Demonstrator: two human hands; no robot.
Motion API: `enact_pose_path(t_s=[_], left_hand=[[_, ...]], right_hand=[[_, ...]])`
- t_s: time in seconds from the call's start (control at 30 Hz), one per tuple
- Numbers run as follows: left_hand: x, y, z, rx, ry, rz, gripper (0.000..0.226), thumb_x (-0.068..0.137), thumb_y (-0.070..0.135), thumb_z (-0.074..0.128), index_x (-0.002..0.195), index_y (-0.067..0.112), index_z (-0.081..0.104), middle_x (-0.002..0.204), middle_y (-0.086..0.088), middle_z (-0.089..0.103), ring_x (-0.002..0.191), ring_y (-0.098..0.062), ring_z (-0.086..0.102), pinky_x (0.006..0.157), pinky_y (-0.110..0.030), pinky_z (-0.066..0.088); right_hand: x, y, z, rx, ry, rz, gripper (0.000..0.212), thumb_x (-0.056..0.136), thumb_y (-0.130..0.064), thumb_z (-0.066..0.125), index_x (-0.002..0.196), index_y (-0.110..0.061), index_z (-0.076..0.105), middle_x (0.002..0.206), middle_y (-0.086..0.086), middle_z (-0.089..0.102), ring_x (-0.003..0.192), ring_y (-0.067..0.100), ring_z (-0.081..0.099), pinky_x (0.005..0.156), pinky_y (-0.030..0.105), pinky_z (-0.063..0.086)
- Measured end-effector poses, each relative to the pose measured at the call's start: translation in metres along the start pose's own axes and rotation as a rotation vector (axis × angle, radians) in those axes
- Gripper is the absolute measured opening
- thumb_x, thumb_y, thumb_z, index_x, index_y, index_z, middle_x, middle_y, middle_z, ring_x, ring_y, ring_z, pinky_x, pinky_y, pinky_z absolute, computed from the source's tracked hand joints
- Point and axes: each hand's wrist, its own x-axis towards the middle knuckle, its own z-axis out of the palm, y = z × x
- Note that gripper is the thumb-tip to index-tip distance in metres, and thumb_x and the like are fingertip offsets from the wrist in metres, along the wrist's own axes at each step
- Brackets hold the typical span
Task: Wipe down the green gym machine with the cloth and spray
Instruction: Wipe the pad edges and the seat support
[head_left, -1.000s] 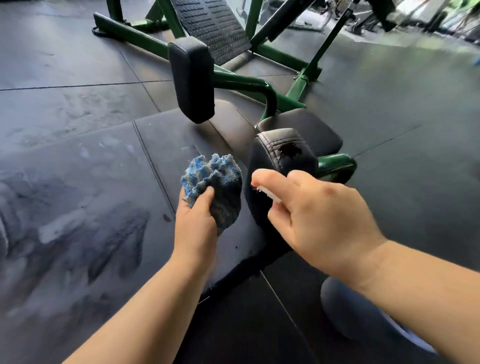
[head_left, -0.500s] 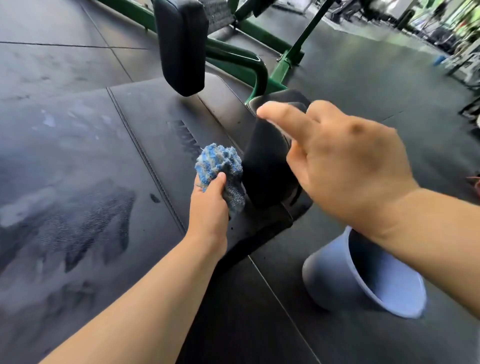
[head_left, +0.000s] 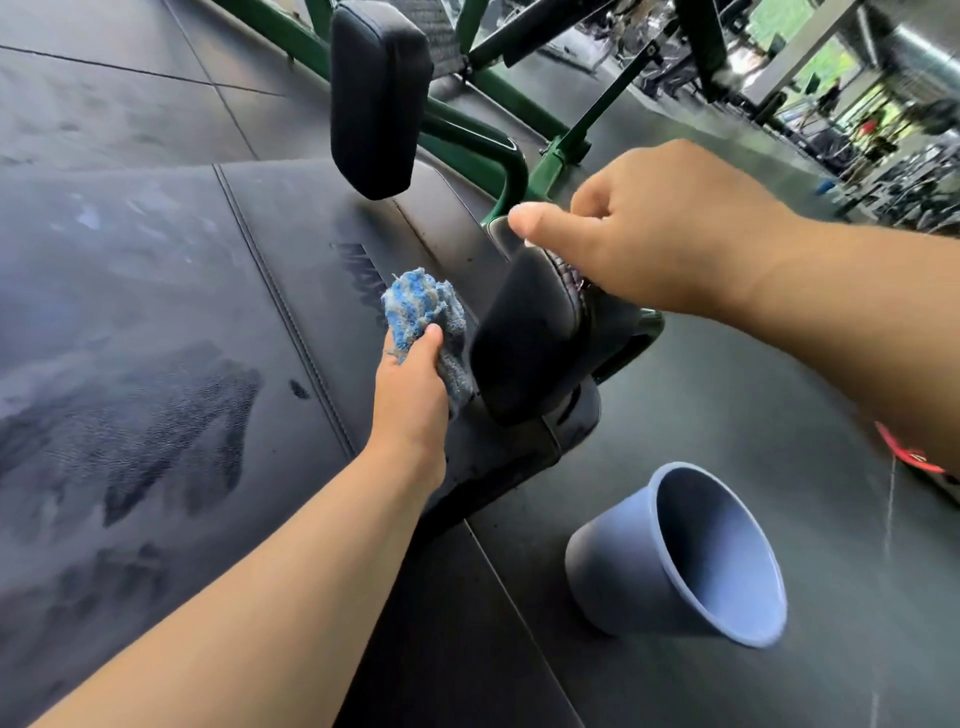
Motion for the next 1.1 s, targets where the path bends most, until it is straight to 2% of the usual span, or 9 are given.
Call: enact_pose_path(t_s=[0.07, 0.17, 0.3, 0.5, 0.63, 0.73, 0.87, 1.0, 1.1], left_hand=[[0.001, 0.003, -0.001, -0.006, 0.001, 0.01, 0.028, 0.1, 0.019, 0.045, 0.124, 0.029, 0.056, 0.115, 0.007, 0.068, 0.106, -0.009, 0.064, 0.091, -0.029, 0.05], [0.001, 0.005, -0.002, -0.01, -0.007, 0.01, 0.031, 0.101, 0.017, 0.044, 0.128, 0.025, 0.055, 0.114, 0.006, 0.069, 0.103, -0.009, 0.065, 0.086, -0.025, 0.052], [-0.004, 0.005, -0.001, 0.008, 0.0, -0.003, 0.027, 0.1, 0.017, 0.045, 0.123, 0.028, 0.056, 0.121, 0.002, 0.066, 0.112, -0.014, 0.061, 0.102, -0.037, 0.046], [-0.009, 0.004, -0.004, 0.033, -0.005, 0.009, 0.032, 0.1, 0.017, 0.045, 0.13, 0.026, 0.055, 0.122, 0.005, 0.065, 0.113, -0.011, 0.06, 0.106, -0.039, 0.043], [-0.011, 0.004, -0.005, 0.063, -0.025, 0.0, 0.033, 0.097, 0.021, 0.049, 0.129, 0.026, 0.057, 0.121, 0.002, 0.067, 0.116, -0.018, 0.06, 0.106, -0.047, 0.042], [-0.013, 0.001, -0.005, 0.088, -0.046, -0.004, 0.033, 0.096, 0.023, 0.05, 0.128, 0.026, 0.057, 0.119, 0.003, 0.067, 0.114, -0.016, 0.061, 0.106, -0.045, 0.043], [-0.011, -0.004, -0.007, 0.104, -0.032, 0.0, 0.025, 0.099, 0.019, 0.048, 0.117, 0.032, 0.059, 0.116, 0.006, 0.068, 0.112, -0.012, 0.061, 0.106, -0.041, 0.043], [-0.009, 0.0, -0.011, 0.093, -0.021, 0.016, 0.025, 0.099, 0.017, 0.047, 0.119, 0.027, 0.059, 0.105, 0.007, 0.071, 0.102, -0.011, 0.066, 0.097, -0.035, 0.05], [-0.009, 0.003, -0.012, 0.095, -0.029, 0.008, 0.025, 0.099, 0.016, 0.047, 0.12, 0.026, 0.058, 0.101, 0.009, 0.071, 0.096, -0.008, 0.067, 0.094, -0.033, 0.052]], right_hand=[[-0.004, -0.011, 0.007, -0.216, 0.055, 0.003, 0.07, 0.076, -0.083, 0.037, 0.06, -0.016, 0.052, 0.063, 0.001, 0.048, 0.063, 0.023, 0.047, 0.056, 0.03, 0.033], [-0.013, -0.022, 0.02, -0.37, 0.017, -0.034, 0.064, 0.077, -0.079, 0.04, 0.058, -0.018, 0.045, 0.064, 0.001, 0.044, 0.054, 0.018, 0.036, 0.055, 0.028, 0.031], [-0.015, -0.025, 0.024, -0.404, -0.028, -0.086, 0.058, 0.086, -0.066, 0.04, 0.057, -0.016, 0.044, 0.064, 0.002, 0.044, 0.054, 0.018, 0.036, 0.054, 0.026, 0.031], [-0.009, -0.041, 0.018, -0.353, -0.014, -0.038, 0.057, 0.083, -0.072, 0.038, 0.064, -0.018, 0.044, 0.067, 0.001, 0.041, 0.068, 0.027, 0.045, 0.059, 0.03, 0.032], [-0.051, -0.037, 0.058, -0.019, 0.067, 0.221, 0.061, 0.084, -0.068, 0.04, 0.055, -0.014, 0.041, 0.058, 0.001, 0.042, 0.065, 0.028, 0.046, 0.053, 0.03, 0.027], [-0.079, -0.036, 0.097, 0.539, 0.163, 0.606, 0.066, 0.081, -0.072, 0.038, 0.05, -0.013, 0.036, 0.052, -0.001, 0.044, 0.058, 0.023, 0.045, 0.054, 0.034, 0.032], [-0.068, -0.052, 0.134, 0.933, 0.369, 0.878, 0.071, 0.08, -0.075, 0.034, 0.044, -0.014, 0.045, 0.055, 0.001, 0.055, 0.062, 0.028, 0.056, 0.064, 0.04, 0.048], [-0.046, -0.073, 0.14, 1.12, 0.371, 0.969, 0.075, 0.073, -0.08, 0.031, 0.044, -0.016, 0.056, 0.059, 0.006, 0.06, 0.067, 0.034, 0.061, 0.063, 0.037, 0.048], [-0.034, -0.069, 0.14, 1.057, 0.452, 0.99, 0.061, 0.089, -0.056, 0.041, 0.044, -0.014, 0.044, 0.059, 0.004, 0.052, 0.063, 0.03, 0.05, 0.052, 0.031, 0.031]])
